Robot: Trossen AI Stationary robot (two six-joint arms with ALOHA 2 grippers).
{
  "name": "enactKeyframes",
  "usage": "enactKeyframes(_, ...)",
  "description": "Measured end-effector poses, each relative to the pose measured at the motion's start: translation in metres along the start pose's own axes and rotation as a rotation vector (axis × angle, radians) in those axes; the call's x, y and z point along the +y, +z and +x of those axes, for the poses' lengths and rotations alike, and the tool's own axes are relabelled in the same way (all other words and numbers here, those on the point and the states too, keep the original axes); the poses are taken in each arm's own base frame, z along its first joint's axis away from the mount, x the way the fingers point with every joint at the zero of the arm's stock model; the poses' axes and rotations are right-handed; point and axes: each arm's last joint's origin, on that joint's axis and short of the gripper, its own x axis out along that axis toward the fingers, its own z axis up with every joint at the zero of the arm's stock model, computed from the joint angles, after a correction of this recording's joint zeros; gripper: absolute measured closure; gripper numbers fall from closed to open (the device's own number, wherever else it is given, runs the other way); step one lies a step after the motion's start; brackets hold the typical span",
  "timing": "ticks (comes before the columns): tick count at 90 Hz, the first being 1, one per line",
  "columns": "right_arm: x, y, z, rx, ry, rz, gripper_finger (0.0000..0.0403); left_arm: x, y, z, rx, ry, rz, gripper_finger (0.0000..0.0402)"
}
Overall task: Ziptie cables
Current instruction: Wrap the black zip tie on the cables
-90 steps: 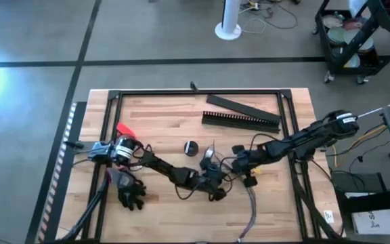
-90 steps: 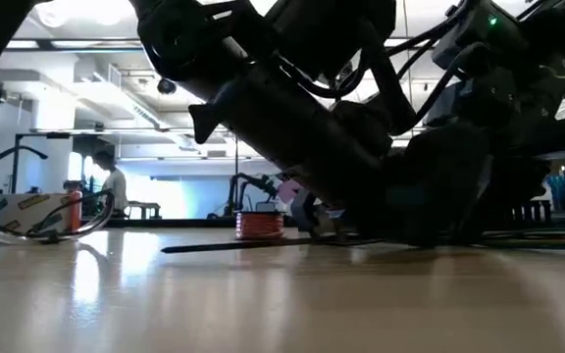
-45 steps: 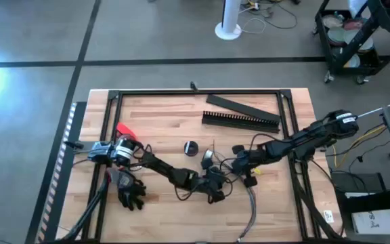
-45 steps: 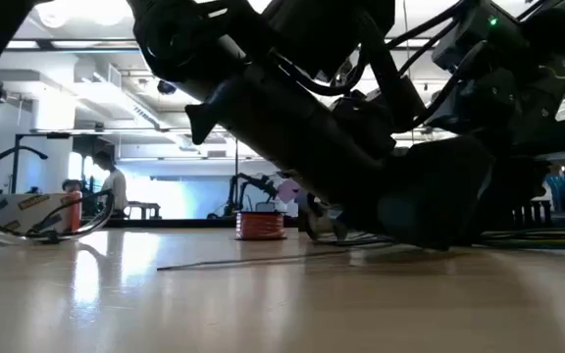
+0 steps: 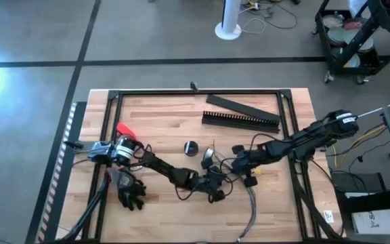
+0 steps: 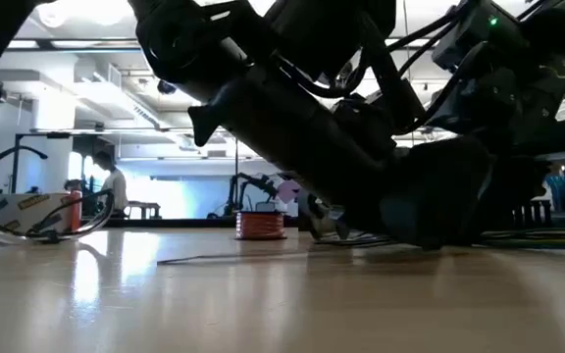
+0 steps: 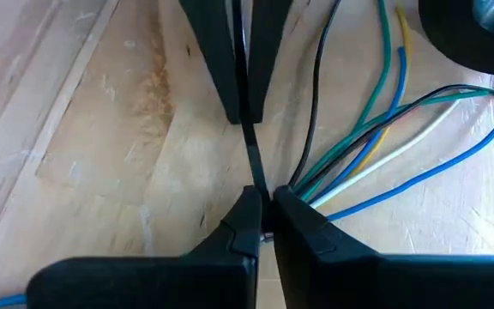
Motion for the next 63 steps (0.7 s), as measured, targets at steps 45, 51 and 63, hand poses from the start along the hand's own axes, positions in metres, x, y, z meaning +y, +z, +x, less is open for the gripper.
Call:
enactKeyframes(45, 0.001, -0.003, -0.010, 0.035, 0.002, 0.022, 0.0389, -0.010, -0.008, -0.011, 0.047, 0.028, 0.015, 0.0401)
enactKeyframes(51, 0.001, -0.001, -0.013, 0.044, 0.002, 0.033, 0.0372, -0.010, -0.008, -0.011, 0.048, 0.028, 0.019, 0.0401)
enactKeyframes(63, 0.005, 0.009, -0.024, 0.079, 0.014, 0.022, 0.0322, -0.010, -0.006, -0.015, 0.057, 0.024, 0.017, 0.0401)
